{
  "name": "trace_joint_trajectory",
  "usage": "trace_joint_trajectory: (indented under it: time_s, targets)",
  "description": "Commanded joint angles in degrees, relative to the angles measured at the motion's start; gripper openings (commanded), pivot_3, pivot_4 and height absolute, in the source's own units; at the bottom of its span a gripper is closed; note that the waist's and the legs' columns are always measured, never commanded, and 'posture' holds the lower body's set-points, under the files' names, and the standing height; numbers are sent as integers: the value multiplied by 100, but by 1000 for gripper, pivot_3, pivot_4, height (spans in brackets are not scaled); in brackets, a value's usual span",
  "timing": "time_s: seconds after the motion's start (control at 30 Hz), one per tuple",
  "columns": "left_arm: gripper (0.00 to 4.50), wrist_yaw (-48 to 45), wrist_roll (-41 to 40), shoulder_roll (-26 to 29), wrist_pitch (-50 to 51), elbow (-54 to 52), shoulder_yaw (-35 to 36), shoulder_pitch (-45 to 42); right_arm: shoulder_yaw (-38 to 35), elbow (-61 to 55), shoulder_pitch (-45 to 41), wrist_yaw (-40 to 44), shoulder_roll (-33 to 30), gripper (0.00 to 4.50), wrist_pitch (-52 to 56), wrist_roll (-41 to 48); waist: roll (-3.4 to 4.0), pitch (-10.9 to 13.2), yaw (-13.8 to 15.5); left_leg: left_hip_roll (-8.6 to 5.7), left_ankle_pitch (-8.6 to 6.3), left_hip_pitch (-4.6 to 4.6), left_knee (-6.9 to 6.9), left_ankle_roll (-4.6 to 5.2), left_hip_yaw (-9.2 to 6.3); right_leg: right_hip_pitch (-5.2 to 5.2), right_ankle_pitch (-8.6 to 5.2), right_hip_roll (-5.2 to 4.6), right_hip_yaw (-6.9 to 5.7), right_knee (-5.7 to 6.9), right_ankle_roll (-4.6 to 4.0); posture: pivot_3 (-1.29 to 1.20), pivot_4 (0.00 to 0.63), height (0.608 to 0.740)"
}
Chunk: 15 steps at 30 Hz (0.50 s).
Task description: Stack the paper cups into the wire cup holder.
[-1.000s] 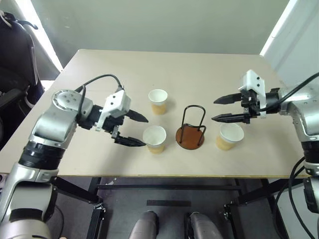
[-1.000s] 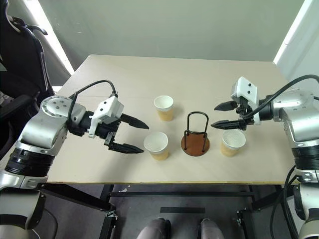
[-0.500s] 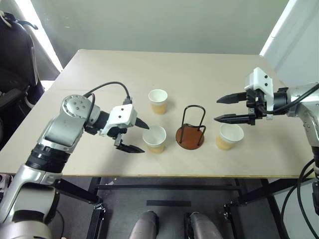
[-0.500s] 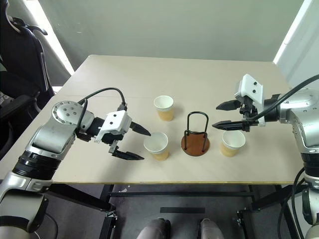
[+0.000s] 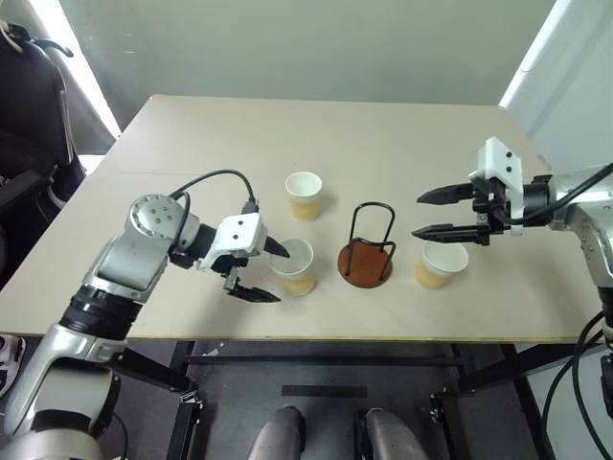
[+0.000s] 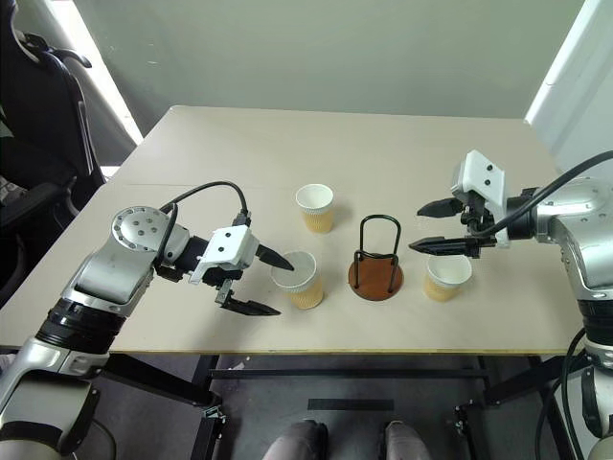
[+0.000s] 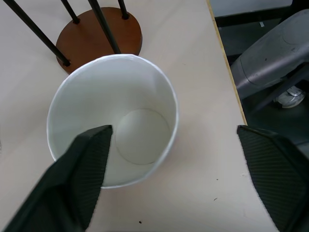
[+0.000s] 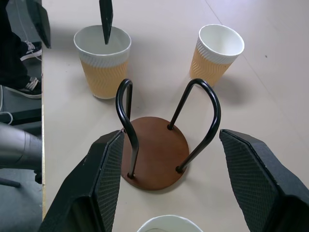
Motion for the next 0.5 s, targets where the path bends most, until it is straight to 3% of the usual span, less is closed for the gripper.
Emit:
trace_joint_trajectory:
  time_s: [0.03,0.33,0.5]
  targets:
    - [3169,14,40,-26,-147,59,74,-70,-149,-85,-17,-45,-113,3201,-111,25,0,0,-1,0,0,0,0,0,0,0,0,0,0,0,0,0,150,740]
    - [33,-98,53,-33,-172,141,67,-117,-149,-64,7,-68,-132,3201,-145,16,0,0,-1,0,0,0,0,0,0,0,2,0,0,0,3,0,150,740]
    - [33,-154,36,-27,-155,164,57,-131,-145,-63,11,-92,-134,3201,-143,24,0,0,-1,0,0,0,1,0,0,0,2,0,0,1,4,0,150,740]
